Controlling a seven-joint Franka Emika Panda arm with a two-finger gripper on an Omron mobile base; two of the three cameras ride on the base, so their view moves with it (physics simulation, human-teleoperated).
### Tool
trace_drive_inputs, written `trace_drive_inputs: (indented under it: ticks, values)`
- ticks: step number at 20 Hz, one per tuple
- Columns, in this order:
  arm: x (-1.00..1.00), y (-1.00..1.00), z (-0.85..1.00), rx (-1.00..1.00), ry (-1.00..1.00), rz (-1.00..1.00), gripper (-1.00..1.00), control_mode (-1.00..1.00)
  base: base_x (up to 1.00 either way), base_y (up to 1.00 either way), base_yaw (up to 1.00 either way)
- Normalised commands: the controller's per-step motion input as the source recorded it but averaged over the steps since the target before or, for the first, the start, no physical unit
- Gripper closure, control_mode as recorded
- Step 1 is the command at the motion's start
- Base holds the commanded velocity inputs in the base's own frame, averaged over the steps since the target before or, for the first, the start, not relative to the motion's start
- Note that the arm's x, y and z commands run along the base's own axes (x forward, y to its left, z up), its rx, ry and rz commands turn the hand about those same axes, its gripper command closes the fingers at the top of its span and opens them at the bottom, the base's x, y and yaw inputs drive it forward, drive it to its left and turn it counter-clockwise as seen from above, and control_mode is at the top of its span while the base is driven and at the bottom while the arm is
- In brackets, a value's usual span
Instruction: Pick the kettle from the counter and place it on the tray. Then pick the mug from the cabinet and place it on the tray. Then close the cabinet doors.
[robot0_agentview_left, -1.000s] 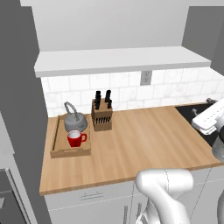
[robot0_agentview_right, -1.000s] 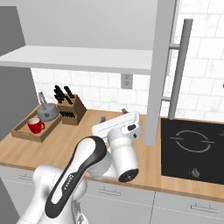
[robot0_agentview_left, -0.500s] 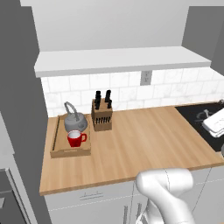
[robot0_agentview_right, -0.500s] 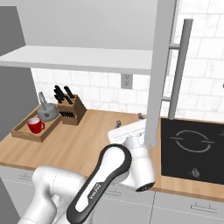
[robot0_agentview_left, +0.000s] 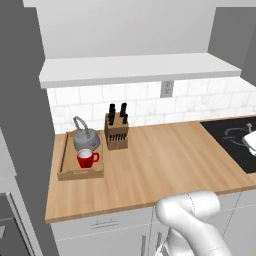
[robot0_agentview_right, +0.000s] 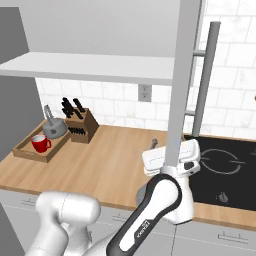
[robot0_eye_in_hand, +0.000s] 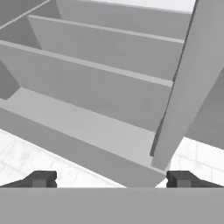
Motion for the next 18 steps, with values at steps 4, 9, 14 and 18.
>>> trace_drive_inputs:
  ticks: [4, 9, 14, 18]
  values:
    - [0.00, -0.46, -0.01, 0.00, -0.07, -0.02, -1.00, -1.00, 0.00, 0.00, 0.00]
    - [0.00, -0.46, 0.00, 0.00, -0.09, -0.02, -1.00, -1.00, 0.00, 0.00, 0.00]
    - [-0.03, -0.46, 0.03, 0.00, -0.13, -0.01, -1.00, -1.00, 0.00, 0.00, 0.00]
    - [-0.12, -0.34, 0.23, -0.04, -0.21, 0.00, -1.00, -1.00, 0.00, 0.00, 0.00]
